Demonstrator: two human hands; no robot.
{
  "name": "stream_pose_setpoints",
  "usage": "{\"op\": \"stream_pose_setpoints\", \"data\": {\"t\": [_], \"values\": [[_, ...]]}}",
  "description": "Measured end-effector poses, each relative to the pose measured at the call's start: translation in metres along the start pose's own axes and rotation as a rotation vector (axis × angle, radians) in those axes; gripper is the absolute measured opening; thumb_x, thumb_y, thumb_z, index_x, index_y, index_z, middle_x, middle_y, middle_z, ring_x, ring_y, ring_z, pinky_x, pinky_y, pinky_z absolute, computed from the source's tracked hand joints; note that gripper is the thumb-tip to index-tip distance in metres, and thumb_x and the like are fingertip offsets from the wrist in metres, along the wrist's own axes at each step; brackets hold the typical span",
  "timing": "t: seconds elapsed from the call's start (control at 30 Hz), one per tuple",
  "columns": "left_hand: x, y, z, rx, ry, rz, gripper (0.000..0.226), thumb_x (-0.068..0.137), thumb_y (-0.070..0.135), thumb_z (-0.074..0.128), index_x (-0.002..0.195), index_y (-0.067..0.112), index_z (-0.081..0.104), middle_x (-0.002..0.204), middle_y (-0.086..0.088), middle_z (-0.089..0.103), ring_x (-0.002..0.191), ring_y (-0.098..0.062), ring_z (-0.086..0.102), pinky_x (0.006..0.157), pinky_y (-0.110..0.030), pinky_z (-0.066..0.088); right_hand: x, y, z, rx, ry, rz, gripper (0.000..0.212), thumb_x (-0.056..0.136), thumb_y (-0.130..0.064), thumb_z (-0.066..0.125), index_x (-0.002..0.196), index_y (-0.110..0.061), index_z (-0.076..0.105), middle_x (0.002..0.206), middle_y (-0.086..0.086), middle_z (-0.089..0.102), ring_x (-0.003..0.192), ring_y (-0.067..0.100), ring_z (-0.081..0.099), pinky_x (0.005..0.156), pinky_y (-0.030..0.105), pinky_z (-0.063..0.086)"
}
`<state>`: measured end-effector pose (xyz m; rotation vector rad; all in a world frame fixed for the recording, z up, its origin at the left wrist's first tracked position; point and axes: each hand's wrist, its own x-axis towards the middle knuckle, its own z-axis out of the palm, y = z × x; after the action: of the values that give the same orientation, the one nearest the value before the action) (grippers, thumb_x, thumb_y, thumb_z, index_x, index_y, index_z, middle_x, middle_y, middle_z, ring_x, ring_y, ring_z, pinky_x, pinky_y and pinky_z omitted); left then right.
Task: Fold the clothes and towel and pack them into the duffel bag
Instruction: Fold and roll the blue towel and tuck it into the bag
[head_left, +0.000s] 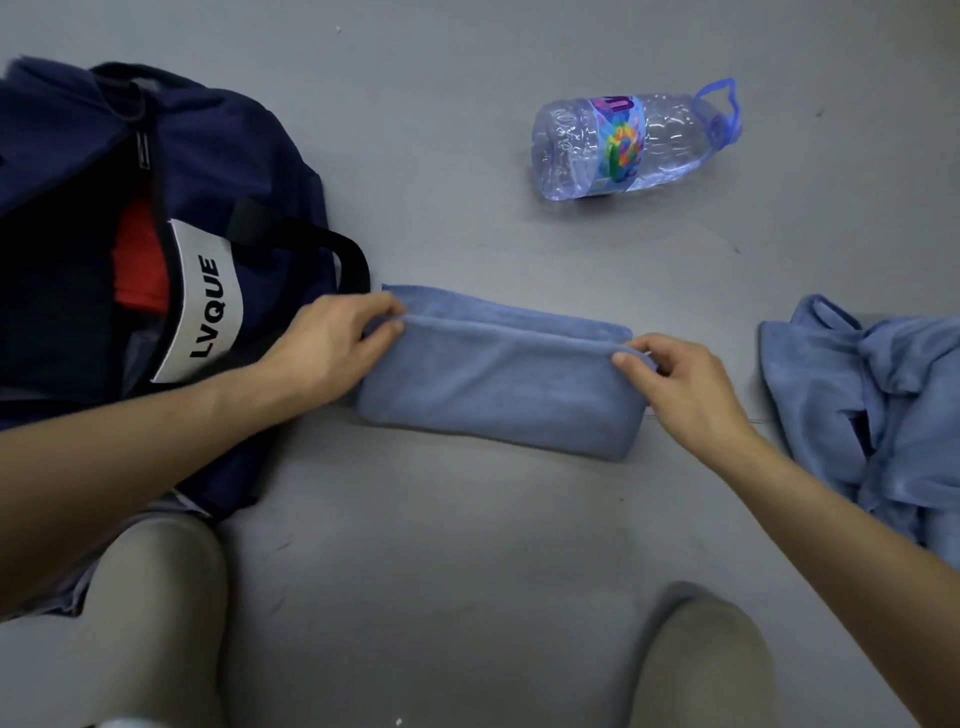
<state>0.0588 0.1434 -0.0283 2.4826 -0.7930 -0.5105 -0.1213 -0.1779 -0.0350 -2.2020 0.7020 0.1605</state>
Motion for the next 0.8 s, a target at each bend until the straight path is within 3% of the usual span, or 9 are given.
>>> {"op": "stream_pose_setpoints", "data": {"t": [0.17,0.27,0.37,0.47,0.57,0.67,0.73,0.8], "values": [[0.041,0.003,-0.001,0.056,0.030,-0.086,0.018,0.100,0.034,0.054,0.108,0.026,0.068,0.092,0.002,0.069,0.088,-0.021,0.062,0.078,-0.037,0.049,0.041,-0.005,0.002,-0.172,0.019,0.040,0.014,0.093,-0.037,0.063,0.091,-0.026,0.071,0.083,-0.004,0.069,0.084,0.023,0.063,0.071,0.032,0.041],[0.043,-0.004,0.003,0.163,0.094,-0.069,0.024,0.100,0.032,0.053,0.120,0.023,0.065,0.112,0.001,0.066,0.098,-0.023,0.062,0.080,-0.038,0.050,0.050,0.000,0.008,-0.310,-0.003,0.026,0.019,0.094,-0.035,0.062,0.109,-0.025,0.070,0.097,-0.002,0.069,0.097,0.026,0.063,0.077,0.032,0.042],[0.027,-0.006,0.009,0.282,0.154,0.043,0.031,0.099,0.027,0.053,0.129,0.020,0.059,0.122,-0.004,0.057,0.094,-0.030,0.062,0.069,-0.044,0.053,0.048,0.007,0.014,-0.532,0.015,-0.242,0.040,0.093,-0.033,0.059,0.130,-0.018,0.061,0.131,0.011,0.060,0.119,0.036,0.055,0.099,0.042,0.045],[-0.001,0.004,0.028,0.363,0.055,0.158,0.028,0.096,0.025,0.054,0.123,0.022,0.060,0.116,-0.004,0.057,0.086,-0.033,0.063,0.058,-0.044,0.054,0.039,0.009,0.023,-0.659,-0.042,-0.523,0.052,0.089,-0.037,0.054,0.137,-0.017,0.059,0.145,0.019,0.050,0.131,0.040,0.049,0.103,0.049,0.045],[-0.029,0.020,0.050,0.376,-0.066,0.204,0.030,0.095,0.032,0.053,0.123,0.023,0.060,0.117,-0.001,0.059,0.085,-0.031,0.064,0.057,-0.041,0.054,0.030,0.014,0.034,-0.769,-0.222,-0.562,0.060,0.093,-0.048,0.038,0.145,-0.022,0.052,0.155,0.015,0.041,0.140,0.038,0.042,0.111,0.050,0.039],[-0.035,0.032,0.062,0.421,-0.196,0.040,0.050,0.099,0.047,0.043,0.143,0.026,0.049,0.146,-0.003,0.046,0.118,-0.030,0.055,0.089,-0.046,0.052,0.025,0.018,0.037,-0.796,-0.268,-0.514,0.063,0.094,-0.052,0.032,0.147,-0.024,0.049,0.157,0.013,0.039,0.141,0.036,0.042,0.111,0.050,0.041],[-0.030,0.036,0.066,0.492,-0.272,-0.031,0.061,0.101,0.056,0.031,0.155,0.028,0.031,0.163,-0.003,0.024,0.140,-0.028,0.036,0.112,-0.046,0.037,0.018,0.018,0.037,-0.813,-0.236,-0.492,0.063,0.093,-0.055,0.031,0.146,-0.025,0.051,0.157,0.012,0.040,0.138,0.035,0.045,0.105,0.049,0.047],[-0.022,0.037,0.067,0.514,-0.314,-0.047,0.066,0.101,0.060,0.020,0.159,0.030,0.016,0.168,-0.002,0.006,0.152,-0.027,0.015,0.123,-0.045,0.017,0.009,0.017,0.039,-0.822,-0.207,-0.468,0.063,0.093,-0.057,0.032,0.144,-0.026,0.052,0.156,0.011,0.041,0.130,0.036,0.050,0.094,0.049,0.052]]}}
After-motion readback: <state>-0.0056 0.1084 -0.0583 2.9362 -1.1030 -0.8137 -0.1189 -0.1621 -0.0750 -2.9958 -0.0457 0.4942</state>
